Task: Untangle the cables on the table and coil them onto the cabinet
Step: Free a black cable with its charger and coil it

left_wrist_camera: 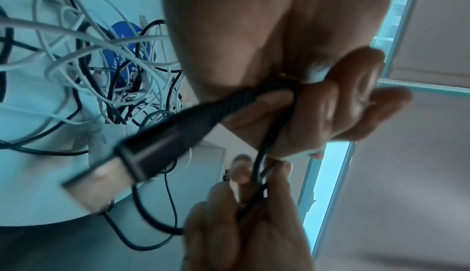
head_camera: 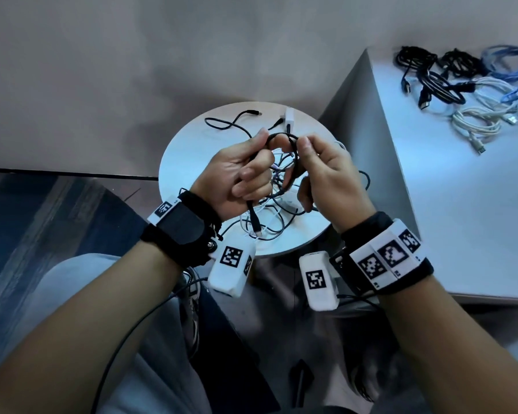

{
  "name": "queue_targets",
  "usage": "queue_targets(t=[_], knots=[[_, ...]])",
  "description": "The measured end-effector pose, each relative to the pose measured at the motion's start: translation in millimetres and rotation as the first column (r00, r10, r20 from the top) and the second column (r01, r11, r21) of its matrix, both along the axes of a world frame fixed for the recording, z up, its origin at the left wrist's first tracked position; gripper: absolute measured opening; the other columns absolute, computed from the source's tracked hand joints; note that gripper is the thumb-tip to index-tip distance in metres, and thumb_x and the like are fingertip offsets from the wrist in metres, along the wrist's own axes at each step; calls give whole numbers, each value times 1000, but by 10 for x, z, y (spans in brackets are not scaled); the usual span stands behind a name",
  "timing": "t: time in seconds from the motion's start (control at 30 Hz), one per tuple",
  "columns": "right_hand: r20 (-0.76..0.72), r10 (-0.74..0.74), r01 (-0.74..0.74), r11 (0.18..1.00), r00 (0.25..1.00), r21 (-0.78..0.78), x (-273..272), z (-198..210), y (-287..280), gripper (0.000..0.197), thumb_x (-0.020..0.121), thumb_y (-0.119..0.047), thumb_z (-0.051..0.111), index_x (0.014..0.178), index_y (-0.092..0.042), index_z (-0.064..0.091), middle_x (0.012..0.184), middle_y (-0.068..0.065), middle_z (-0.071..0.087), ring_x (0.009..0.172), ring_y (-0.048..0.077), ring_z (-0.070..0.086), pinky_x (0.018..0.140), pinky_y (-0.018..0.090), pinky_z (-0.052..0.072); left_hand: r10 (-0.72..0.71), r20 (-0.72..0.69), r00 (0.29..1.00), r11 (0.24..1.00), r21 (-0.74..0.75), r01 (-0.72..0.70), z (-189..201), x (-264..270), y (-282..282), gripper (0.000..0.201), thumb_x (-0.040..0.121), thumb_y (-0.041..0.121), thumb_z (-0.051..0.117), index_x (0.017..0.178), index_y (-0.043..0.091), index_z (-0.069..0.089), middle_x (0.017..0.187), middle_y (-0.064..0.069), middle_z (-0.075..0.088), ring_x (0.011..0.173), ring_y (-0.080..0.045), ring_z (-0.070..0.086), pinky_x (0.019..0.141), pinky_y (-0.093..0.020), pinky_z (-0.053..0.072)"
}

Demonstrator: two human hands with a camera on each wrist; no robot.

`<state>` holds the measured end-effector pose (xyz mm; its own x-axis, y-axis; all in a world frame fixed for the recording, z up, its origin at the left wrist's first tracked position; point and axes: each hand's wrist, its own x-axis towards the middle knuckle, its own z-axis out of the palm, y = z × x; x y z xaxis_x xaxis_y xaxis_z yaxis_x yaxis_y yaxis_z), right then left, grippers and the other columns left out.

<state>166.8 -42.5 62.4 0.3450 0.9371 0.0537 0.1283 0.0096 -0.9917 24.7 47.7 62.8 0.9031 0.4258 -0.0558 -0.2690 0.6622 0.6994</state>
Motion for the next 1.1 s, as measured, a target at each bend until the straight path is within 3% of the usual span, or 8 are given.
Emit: queue_targets(t=[0.17,0.33,0.43,0.57,0.7,0.8,0.97,1.1], knots=[[633,123,5,980,764,-197,-26,-198,-50,31,108,-38,30,124,-18,48,86,8,65,78,34,61,68,40,41,161,41,986,986,-51,-159,57,-26,85,46,110,29,23,132,-2,50,65,10,65,32,-3,43,38,-13,35],[668,427,-133,886,610,-445,-205,-229,-107,45,108,-42,29,144,-18,42,116,15,67,111,35,58,92,42,43,396,156,905,918,-109,-382,68,-90,244,45,112,27,21,137,-3,42,98,-1,78,85,-13,75,74,-26,59],[669,491,-235,867,559,-440,-313,-111,-162,26,103,-36,45,103,-14,60,73,0,59,83,29,57,74,36,36,507,-34,861,835,269,-481,59,-87,262,38,112,27,26,134,2,46,99,-9,77,90,-26,75,83,-35,59],[659,363,-244,932,659,-269,-245,148,-159,16,85,-30,47,86,-26,63,60,-9,53,60,10,50,63,35,41,530,-246,811,542,834,-101,4,-83,140,35,110,21,38,138,5,51,79,-6,73,58,-21,69,55,-31,55],[533,-9,-58,992,846,110,-45,199,-118,7,93,-23,62,94,-18,67,68,-11,59,60,8,54,63,30,46,285,-293,912,694,719,14,61,-97,73,36,108,21,40,82,18,64,45,-4,45,36,-17,31,41,-35,22],[424,-154,58,971,892,230,66,178,-64,10,94,-23,65,92,-14,67,75,-8,60,66,7,55,64,31,43,78,-239,968,854,517,59,94,-94,50,40,103,25,39,82,14,71,43,1,27,40,-17,15,47,-39,11],[319,-139,60,968,938,245,61,88,-8,18,101,-24,58,101,-10,70,83,0,71,74,7,65,70,37,52,-71,-113,991,966,238,97,94,-86,23,41,106,29,29,83,15,60,46,7,19,36,-10,14,39,-25,17],[70,31,-40,991,997,131,-20,54,21,29,108,-20,41,107,-4,66,64,8,61,39,3,40,43,13,31,-41,8,999,997,60,41,59,-52,-11,42,109,29,23,92,12,58,44,7,19,32,-9,39,43,-22,41]])
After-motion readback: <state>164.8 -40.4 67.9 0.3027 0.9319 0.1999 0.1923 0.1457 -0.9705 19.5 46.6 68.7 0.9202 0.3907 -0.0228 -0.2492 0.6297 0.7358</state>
